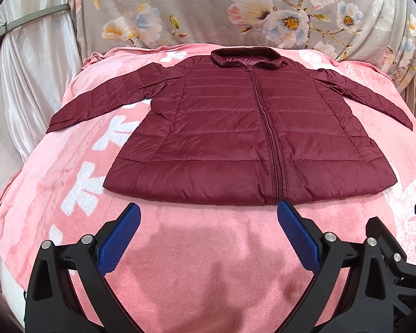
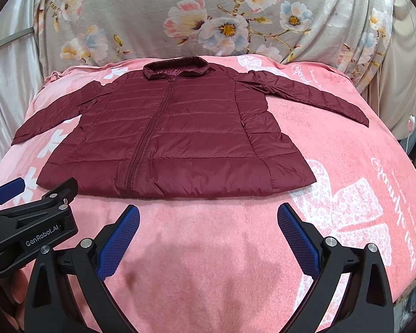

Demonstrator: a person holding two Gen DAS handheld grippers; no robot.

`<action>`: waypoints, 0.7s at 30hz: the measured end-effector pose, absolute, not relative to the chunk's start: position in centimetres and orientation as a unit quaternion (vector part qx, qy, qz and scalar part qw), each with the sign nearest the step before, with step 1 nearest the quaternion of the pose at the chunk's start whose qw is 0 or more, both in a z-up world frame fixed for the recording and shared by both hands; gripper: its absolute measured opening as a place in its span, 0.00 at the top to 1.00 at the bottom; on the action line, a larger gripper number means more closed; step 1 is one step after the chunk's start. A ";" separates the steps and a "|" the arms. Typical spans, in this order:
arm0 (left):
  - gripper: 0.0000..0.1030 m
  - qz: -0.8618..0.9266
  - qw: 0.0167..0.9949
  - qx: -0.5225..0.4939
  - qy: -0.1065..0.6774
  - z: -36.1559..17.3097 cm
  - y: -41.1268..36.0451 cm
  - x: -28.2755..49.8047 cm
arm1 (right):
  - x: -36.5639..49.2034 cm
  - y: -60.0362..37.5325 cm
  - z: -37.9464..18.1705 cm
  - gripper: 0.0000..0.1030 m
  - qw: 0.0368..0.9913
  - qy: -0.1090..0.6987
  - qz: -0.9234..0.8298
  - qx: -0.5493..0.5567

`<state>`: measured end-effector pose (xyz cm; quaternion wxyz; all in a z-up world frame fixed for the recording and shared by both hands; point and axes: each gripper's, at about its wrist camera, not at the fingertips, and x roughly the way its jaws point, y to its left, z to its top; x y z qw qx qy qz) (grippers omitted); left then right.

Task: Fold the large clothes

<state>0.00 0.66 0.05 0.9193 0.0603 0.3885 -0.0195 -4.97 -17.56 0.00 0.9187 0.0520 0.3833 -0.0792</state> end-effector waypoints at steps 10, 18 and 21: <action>0.06 -0.020 0.919 0.059 0.389 -0.3 0.7 -0.1 | -5.0 -17.5 0.0 0.05 0.919 0.383 -0.080 0.052; 0.06 -0.020 0.919 0.059 0.389 -0.3 0.7 -0.1 | -5.0 -17.5 0.0 0.05 0.919 0.383 -0.079 0.051; 0.06 -0.020 0.919 0.059 0.389 -0.3 0.7 -0.1 | -5.0 -17.5 0.0 0.05 0.919 0.383 -0.079 0.052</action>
